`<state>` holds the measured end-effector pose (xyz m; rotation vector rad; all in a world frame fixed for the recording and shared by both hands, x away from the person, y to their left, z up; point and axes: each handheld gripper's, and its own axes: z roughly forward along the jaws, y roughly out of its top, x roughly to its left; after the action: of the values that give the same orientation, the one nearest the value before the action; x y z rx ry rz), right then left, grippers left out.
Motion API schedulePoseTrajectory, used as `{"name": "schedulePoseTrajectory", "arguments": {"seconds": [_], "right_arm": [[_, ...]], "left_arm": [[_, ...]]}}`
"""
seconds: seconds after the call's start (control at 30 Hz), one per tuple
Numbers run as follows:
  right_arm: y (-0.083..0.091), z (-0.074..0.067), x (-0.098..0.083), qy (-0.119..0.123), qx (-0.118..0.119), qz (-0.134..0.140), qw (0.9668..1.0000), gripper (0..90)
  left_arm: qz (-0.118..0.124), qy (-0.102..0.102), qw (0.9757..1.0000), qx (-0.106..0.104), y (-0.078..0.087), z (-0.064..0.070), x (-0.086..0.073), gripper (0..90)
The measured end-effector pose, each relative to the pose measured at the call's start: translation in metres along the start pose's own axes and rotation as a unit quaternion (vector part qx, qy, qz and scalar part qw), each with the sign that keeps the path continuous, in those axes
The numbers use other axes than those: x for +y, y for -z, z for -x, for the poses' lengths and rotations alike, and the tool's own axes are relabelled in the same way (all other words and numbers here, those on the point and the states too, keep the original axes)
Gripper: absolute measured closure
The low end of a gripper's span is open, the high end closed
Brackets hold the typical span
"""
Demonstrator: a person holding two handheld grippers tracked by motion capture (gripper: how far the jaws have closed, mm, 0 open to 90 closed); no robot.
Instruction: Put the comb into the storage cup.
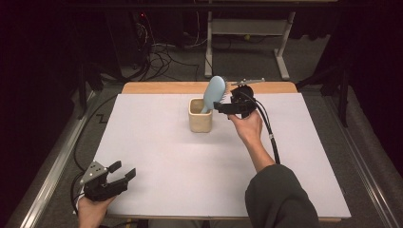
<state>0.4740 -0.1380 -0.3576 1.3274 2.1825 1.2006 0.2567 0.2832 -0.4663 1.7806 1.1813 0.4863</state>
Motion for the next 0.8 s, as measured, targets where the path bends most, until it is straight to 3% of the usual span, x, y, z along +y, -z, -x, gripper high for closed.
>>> {"name": "schedulePoseTrajectory", "arguments": {"seconds": [0.8], "right_arm": [[0.018,0.007,-0.008,0.007,-0.004,0.019,0.9998,25.4]], "left_arm": [[0.0,0.003,1.0,-0.001,-0.001,-0.001,0.0,32.8]]}}
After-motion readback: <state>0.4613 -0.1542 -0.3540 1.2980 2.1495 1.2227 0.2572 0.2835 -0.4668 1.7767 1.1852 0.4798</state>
